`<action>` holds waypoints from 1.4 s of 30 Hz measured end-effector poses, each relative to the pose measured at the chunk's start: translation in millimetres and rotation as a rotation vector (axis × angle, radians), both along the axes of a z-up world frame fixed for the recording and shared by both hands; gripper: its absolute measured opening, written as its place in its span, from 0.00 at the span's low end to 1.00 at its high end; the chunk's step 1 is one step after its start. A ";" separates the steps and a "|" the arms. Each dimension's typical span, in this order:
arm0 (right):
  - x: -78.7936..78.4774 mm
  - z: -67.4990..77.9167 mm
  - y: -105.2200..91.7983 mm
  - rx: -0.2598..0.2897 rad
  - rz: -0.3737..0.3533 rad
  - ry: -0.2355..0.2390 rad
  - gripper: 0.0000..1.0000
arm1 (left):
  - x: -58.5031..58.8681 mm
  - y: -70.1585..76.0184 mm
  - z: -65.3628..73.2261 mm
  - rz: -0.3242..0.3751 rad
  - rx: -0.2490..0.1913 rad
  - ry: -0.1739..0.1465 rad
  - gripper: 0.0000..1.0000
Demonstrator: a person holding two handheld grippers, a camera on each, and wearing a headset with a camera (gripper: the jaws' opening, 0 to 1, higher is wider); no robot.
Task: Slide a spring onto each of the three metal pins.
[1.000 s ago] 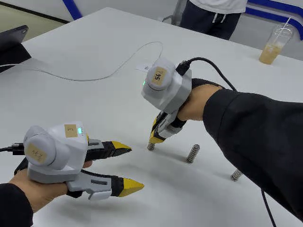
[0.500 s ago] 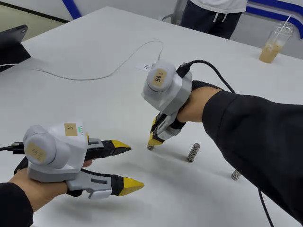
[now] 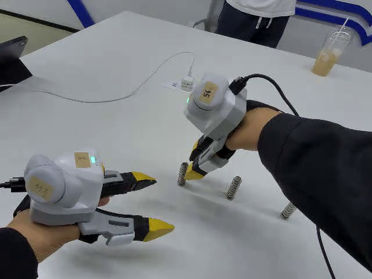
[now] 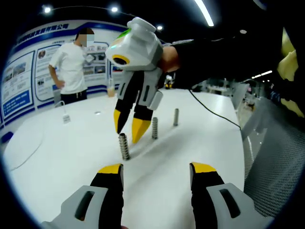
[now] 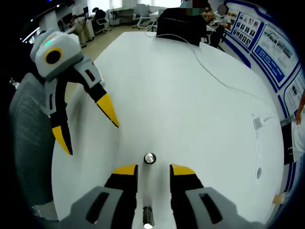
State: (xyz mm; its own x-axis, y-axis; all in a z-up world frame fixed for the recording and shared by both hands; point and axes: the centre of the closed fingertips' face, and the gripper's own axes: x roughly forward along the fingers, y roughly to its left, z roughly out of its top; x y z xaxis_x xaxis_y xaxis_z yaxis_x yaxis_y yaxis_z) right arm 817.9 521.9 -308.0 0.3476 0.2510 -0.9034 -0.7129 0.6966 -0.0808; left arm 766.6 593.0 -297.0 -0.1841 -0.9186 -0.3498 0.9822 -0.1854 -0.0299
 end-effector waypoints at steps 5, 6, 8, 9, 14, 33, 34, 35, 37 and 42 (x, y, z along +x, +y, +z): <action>-7.3 4.9 -10.4 0.007 -0.024 -0.020 0.31 | 0.4 -0.7 0.5 -0.001 0.003 -0.001 0.58; -9.0 5.9 -13.8 0.013 -0.037 -0.025 0.31 | 0.6 -0.9 0.6 -0.001 0.005 -0.002 0.58; -11.7 7.5 -18.3 0.022 -0.053 -0.032 0.32 | 0.8 -1.4 0.9 -0.001 0.005 -0.002 0.58; -14.2 8.8 -20.8 0.030 -0.065 -0.037 0.32 | 0.7 -1.7 1.0 -0.001 0.006 -0.002 0.58; -24.7 11.9 -32.7 0.040 -0.103 -0.053 0.34 | 0.4 -3.2 0.8 -0.004 0.009 -0.002 0.59; -65.2 20.9 -62.9 0.098 -0.242 -0.142 0.41 | 4.1 -8.0 -1.0 -0.003 0.020 0.005 0.63; -68.0 21.2 -65.0 0.102 -0.253 -0.151 0.41 | 5.1 -8.3 -1.1 -0.002 0.019 0.006 0.63; -69.7 21.3 -66.4 0.105 -0.259 -0.158 0.42 | 6.0 -8.7 -1.2 -0.001 0.019 0.008 0.63; -75.3 21.3 -69.7 0.114 -0.276 -0.169 0.42 | 7.2 -9.5 -1.1 0.000 0.018 0.012 0.64; -86.4 22.1 -81.8 0.135 -0.328 -0.207 0.44 | 8.1 -12.1 -1.9 -0.004 0.026 0.014 0.65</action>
